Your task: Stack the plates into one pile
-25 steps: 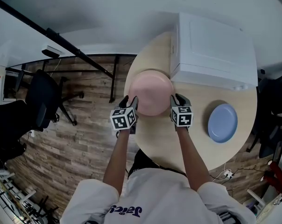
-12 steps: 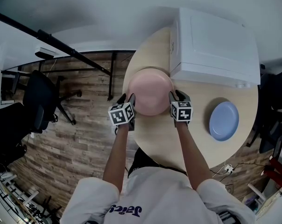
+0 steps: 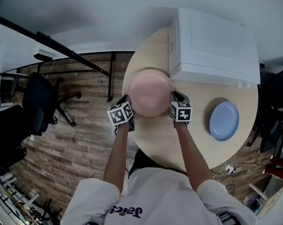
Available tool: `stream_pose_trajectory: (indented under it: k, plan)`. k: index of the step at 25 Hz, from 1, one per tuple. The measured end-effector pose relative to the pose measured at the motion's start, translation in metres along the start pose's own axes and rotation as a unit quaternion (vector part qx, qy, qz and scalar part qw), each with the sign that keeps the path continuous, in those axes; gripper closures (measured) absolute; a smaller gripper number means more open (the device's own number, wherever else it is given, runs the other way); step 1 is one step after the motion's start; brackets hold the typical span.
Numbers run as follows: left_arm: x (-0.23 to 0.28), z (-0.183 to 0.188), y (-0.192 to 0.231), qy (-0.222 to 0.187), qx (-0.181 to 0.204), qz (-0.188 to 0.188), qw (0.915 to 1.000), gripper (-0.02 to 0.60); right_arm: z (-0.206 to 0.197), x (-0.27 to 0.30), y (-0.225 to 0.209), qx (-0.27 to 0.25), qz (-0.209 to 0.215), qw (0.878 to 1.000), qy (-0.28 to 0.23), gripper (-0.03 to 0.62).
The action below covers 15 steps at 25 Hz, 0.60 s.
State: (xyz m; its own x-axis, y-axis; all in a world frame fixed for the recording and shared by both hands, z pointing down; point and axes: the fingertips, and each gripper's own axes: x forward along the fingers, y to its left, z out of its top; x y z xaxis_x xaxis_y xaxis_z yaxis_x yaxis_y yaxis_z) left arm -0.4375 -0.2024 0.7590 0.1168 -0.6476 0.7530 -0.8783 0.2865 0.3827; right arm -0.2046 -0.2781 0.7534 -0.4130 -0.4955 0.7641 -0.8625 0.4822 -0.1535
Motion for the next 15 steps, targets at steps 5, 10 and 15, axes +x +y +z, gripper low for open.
stream_pose_trajectory:
  k: [5, 10, 15]
  plan:
    - [-0.002, -0.002, -0.001, 0.006, 0.002, -0.002, 1.0000, 0.557, -0.001, -0.001, -0.001, 0.023, -0.002, 1.000, 0.002, 0.545]
    - [-0.014, -0.009, 0.000, 0.006, -0.009, -0.006, 0.9999, 0.560, -0.008, -0.010, 0.003, 0.042, -0.006, 0.999, 0.004, 0.551]
    - [-0.036, -0.015, -0.003, 0.002, -0.006, -0.008, 1.0000, 0.560, -0.010, -0.033, 0.012, 0.048, -0.009, 0.999, -0.009, 0.554]
